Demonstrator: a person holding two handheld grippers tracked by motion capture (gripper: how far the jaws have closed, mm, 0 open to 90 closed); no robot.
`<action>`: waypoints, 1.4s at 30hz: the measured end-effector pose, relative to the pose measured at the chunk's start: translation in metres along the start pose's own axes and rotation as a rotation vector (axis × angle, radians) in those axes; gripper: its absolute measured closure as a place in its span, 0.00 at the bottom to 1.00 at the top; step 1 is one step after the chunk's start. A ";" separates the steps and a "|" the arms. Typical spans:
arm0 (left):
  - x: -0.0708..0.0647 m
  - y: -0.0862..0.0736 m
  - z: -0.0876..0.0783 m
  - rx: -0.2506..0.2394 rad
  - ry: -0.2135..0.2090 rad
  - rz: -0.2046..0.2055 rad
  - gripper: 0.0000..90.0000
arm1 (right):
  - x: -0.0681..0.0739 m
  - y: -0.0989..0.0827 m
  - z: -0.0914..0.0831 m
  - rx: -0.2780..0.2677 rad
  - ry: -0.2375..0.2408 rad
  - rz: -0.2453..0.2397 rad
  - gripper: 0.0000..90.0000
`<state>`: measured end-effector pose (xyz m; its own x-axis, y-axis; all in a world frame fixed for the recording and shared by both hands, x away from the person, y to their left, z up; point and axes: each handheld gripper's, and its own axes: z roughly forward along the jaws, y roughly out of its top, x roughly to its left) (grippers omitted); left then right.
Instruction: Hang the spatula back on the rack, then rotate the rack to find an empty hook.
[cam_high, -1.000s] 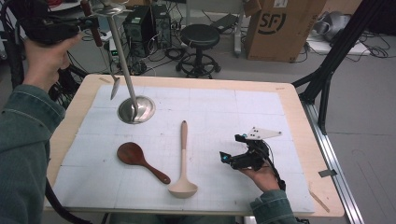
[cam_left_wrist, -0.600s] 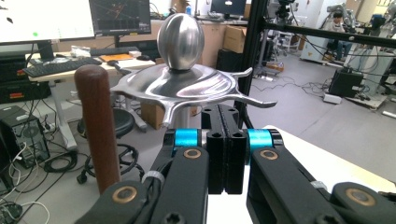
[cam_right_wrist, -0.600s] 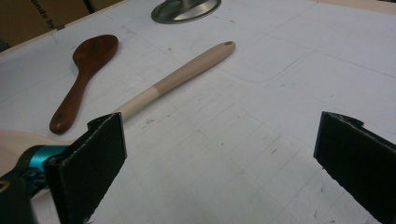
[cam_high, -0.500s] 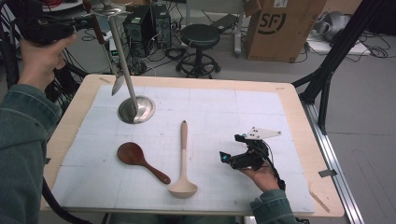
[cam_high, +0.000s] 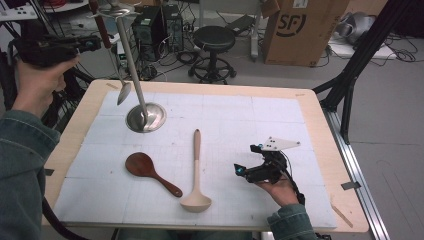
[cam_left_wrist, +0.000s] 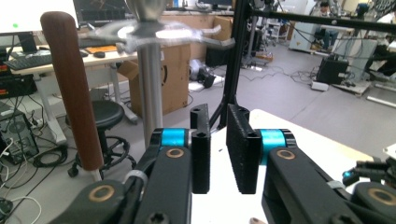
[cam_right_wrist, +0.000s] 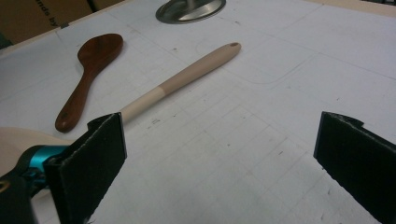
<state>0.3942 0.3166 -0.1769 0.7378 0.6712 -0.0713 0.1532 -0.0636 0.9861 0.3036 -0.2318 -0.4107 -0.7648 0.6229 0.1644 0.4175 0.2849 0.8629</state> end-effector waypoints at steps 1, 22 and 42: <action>-0.001 -0.003 -0.001 -0.002 -0.004 0.002 0.85 | 0.000 0.000 0.000 -0.001 0.001 -0.001 0.01; -0.035 -0.072 -0.004 0.116 -0.008 0.002 0.54 | 0.007 -0.001 0.001 0.022 0.014 -0.020 0.01; -0.060 -0.132 0.006 0.171 -0.017 -0.021 0.33 | 0.012 0.000 0.000 0.028 -0.010 -0.032 0.02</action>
<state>0.3339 0.2802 -0.3033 0.7441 0.6612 -0.0953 0.2772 -0.1759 0.9446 0.2945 -0.2247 -0.4092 -0.7729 0.6206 0.1321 0.4069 0.3250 0.8537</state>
